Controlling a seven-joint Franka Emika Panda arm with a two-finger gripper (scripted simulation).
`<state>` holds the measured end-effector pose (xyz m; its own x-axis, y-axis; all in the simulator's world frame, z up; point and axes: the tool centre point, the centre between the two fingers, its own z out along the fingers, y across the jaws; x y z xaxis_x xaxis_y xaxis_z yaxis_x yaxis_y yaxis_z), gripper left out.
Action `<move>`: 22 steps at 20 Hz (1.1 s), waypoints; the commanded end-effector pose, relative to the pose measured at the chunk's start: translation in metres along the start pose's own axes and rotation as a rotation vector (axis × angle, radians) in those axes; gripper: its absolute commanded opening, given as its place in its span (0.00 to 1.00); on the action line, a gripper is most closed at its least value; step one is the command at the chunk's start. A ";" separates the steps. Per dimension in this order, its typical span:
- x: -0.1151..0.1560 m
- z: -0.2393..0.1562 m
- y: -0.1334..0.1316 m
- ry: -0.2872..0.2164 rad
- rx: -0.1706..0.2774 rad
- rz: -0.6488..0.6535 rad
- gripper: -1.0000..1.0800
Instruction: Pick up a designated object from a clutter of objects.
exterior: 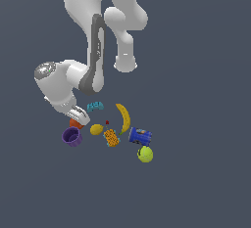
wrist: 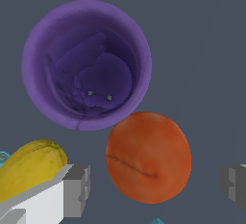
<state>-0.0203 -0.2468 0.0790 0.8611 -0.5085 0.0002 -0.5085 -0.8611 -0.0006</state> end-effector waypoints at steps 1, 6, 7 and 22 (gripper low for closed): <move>-0.001 0.013 0.000 -0.001 0.000 0.001 0.96; 0.000 0.030 0.001 0.000 -0.001 0.002 0.96; 0.000 0.031 0.001 0.000 -0.001 0.002 0.96; 0.000 0.030 0.000 0.000 0.000 0.002 0.00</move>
<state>-0.0210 -0.2473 0.0478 0.8601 -0.5102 -0.0007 -0.5102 -0.8601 -0.0003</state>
